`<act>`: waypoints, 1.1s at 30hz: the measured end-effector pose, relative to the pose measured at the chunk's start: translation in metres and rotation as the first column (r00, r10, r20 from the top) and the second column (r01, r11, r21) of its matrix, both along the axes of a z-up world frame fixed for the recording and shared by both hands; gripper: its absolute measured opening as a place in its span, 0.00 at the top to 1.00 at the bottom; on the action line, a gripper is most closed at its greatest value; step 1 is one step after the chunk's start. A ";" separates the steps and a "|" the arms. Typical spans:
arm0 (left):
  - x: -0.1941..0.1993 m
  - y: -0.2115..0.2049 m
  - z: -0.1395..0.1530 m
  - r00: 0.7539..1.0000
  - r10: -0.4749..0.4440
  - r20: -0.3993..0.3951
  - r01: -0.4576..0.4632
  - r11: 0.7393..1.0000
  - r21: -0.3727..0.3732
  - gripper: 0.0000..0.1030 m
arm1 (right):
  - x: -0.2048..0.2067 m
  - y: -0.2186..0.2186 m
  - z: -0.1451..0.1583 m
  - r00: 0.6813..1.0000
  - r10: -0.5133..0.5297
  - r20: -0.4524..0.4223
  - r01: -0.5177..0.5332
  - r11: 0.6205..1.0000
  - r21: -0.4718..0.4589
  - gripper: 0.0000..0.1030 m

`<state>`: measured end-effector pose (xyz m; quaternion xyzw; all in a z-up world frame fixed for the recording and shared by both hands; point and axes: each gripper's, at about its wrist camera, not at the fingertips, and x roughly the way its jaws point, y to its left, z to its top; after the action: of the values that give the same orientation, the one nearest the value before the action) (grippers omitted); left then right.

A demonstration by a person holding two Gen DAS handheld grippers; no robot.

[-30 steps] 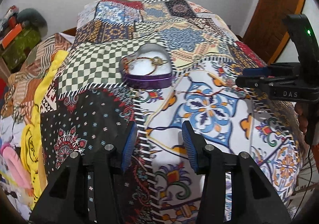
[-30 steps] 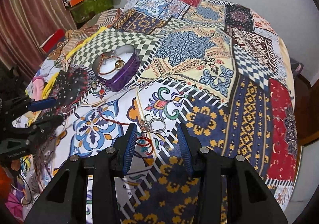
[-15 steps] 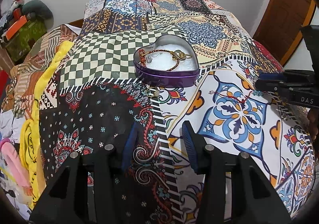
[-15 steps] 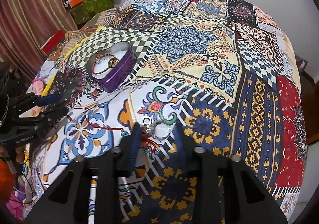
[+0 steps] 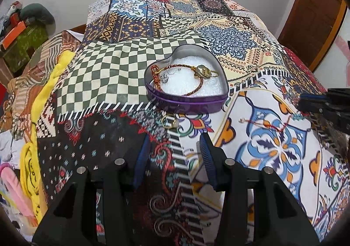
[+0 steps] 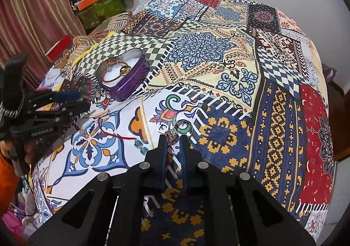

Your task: Organize jewelry

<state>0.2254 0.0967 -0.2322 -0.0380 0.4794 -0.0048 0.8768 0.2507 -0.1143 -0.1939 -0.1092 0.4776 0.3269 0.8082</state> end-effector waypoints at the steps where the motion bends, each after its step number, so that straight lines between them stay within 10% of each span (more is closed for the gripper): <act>1: 0.004 0.001 -0.002 1.000 0.000 -0.002 0.000 1.000 -0.002 0.55 | -0.001 -0.001 0.001 1.000 0.001 0.005 -0.001 1.000 -0.002 0.90; 7: 0.020 0.008 -0.016 0.999 0.017 -0.027 -0.018 1.000 -0.024 0.55 | -0.002 -0.004 0.005 1.000 0.008 0.014 -0.008 1.000 0.001 0.63; 33: 0.013 0.009 -0.017 1.000 0.002 0.007 -0.002 0.999 -0.037 0.93 | 0.001 0.009 0.001 0.998 0.030 0.063 -0.028 0.999 -0.041 0.86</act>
<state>0.2388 0.1057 -0.2492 -0.0546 0.4760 -0.0130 0.8776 0.2514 -0.1055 -0.1927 -0.1426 0.4563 0.3254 0.8159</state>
